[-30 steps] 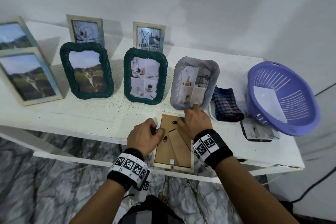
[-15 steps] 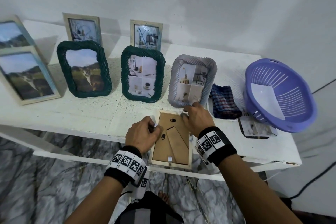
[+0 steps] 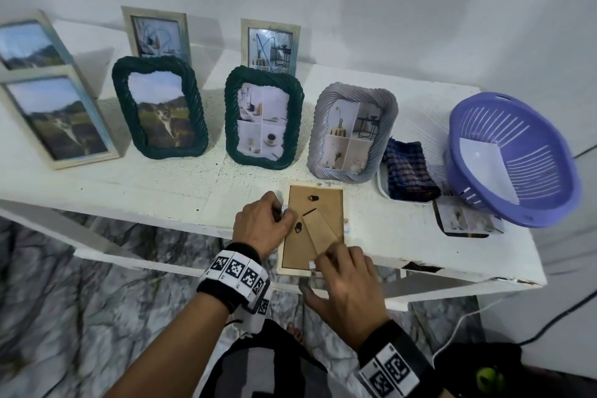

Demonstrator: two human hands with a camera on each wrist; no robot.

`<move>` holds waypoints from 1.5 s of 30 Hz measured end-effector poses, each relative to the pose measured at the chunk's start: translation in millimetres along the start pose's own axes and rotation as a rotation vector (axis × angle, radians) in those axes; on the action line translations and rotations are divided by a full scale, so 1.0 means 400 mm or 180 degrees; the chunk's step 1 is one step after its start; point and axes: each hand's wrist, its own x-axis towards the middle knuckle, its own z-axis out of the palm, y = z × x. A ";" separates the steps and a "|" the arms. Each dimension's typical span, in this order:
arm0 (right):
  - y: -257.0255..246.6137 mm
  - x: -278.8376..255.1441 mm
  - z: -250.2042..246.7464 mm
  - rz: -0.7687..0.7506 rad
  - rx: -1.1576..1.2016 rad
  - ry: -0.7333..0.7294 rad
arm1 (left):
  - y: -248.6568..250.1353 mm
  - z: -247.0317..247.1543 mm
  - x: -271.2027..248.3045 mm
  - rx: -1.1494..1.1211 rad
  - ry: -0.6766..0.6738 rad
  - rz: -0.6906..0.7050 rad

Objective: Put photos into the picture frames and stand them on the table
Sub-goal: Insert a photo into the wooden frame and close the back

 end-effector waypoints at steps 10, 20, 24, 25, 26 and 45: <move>-0.019 0.010 0.033 0.0101 0.0651 0.0158 | 0.003 -0.003 0.004 0.0051 -0.0055 -0.0008; 0.027 0.045 -0.010 -0.0334 0.0413 -0.0150 | -0.003 -0.006 -0.005 -0.0082 -0.0036 0.0039; 0.031 0.083 -0.015 0.0743 0.0042 0.0024 | -0.007 -0.010 -0.017 -0.0337 -0.0076 0.0126; 0.026 0.091 -0.015 0.0912 -0.0043 -0.0030 | -0.010 -0.011 -0.017 -0.0377 -0.0070 0.0138; 0.021 0.095 -0.012 0.1003 -0.0092 -0.0081 | -0.011 -0.012 -0.017 -0.0394 -0.0065 0.0147; 0.111 0.032 -0.065 0.1778 0.0971 0.0413 | -0.043 -0.028 -0.003 -0.1056 -0.0310 0.0036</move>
